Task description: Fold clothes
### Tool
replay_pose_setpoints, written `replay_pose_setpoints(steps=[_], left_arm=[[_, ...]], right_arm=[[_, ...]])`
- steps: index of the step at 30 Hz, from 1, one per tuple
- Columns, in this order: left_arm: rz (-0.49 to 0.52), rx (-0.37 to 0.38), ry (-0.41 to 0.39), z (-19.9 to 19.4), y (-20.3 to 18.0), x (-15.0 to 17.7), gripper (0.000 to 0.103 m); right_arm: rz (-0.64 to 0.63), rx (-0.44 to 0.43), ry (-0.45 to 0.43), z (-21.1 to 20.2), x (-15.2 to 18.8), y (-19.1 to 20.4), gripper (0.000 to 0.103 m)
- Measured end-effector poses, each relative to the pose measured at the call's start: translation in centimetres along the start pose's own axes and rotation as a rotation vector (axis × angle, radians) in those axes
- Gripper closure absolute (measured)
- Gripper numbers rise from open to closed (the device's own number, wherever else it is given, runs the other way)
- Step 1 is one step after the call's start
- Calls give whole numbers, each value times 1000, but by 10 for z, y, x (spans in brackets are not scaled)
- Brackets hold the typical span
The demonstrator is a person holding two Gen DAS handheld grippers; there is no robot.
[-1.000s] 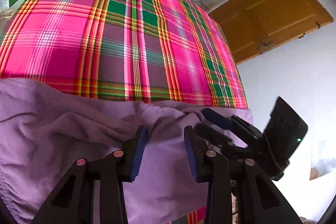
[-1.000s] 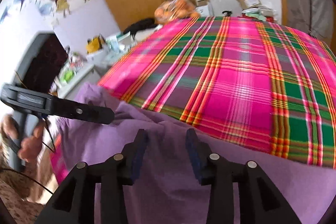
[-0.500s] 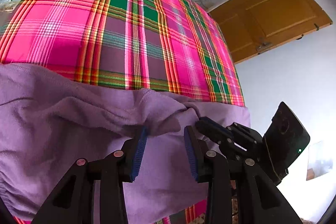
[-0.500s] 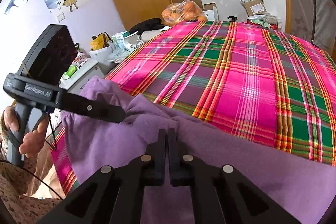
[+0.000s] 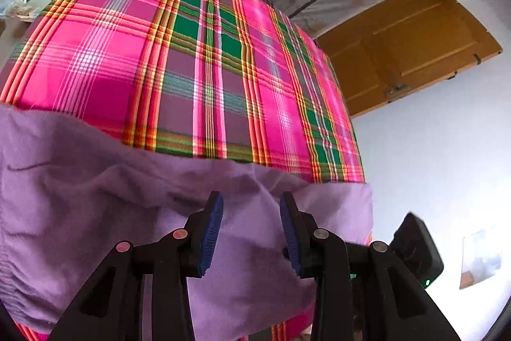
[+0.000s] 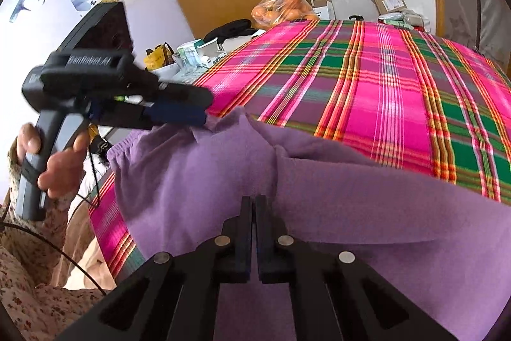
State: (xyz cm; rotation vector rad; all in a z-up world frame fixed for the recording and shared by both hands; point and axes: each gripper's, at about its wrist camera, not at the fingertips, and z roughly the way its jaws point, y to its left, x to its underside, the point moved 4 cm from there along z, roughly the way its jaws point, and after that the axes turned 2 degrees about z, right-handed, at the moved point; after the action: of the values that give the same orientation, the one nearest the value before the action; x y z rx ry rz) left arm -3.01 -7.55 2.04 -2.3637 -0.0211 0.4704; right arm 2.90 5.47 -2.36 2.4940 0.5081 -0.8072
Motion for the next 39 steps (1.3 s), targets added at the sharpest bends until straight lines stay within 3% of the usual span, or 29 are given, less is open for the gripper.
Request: replay_pose_setpoints(steps=[7,12,16,19,21,29,31,33,39], left_arm=[[4,-50,58,23,2,-1,66],[22,-74,78,26,4,5,66],[32,-84,87,26,6,9,66],[34,-87,89,26,6,12,66],[33,-88,92,27,6,13,66],[35,-85,102,25,8,14,66],[37,-80,100,24,8,14,66],[37,-73,99,23,7,14,66],[32,-53,97,20,7,14,66]], right_arm=[[21,-22,37,6,15,4,102],[-33,-31,87,6,16,11,103],[-20,-25,-17,-16,-12,3,102],[67,0,-79,-17,-40,-21,92],[93,-11,-60,-7,-48,-28,85],[114,-93,60,25,-40,-31,81],[113,-93,69,28,-36,-30,83],[104,-85,57,24,-32,-28,95],[74,-72,-40,-4,-28,-15,100]])
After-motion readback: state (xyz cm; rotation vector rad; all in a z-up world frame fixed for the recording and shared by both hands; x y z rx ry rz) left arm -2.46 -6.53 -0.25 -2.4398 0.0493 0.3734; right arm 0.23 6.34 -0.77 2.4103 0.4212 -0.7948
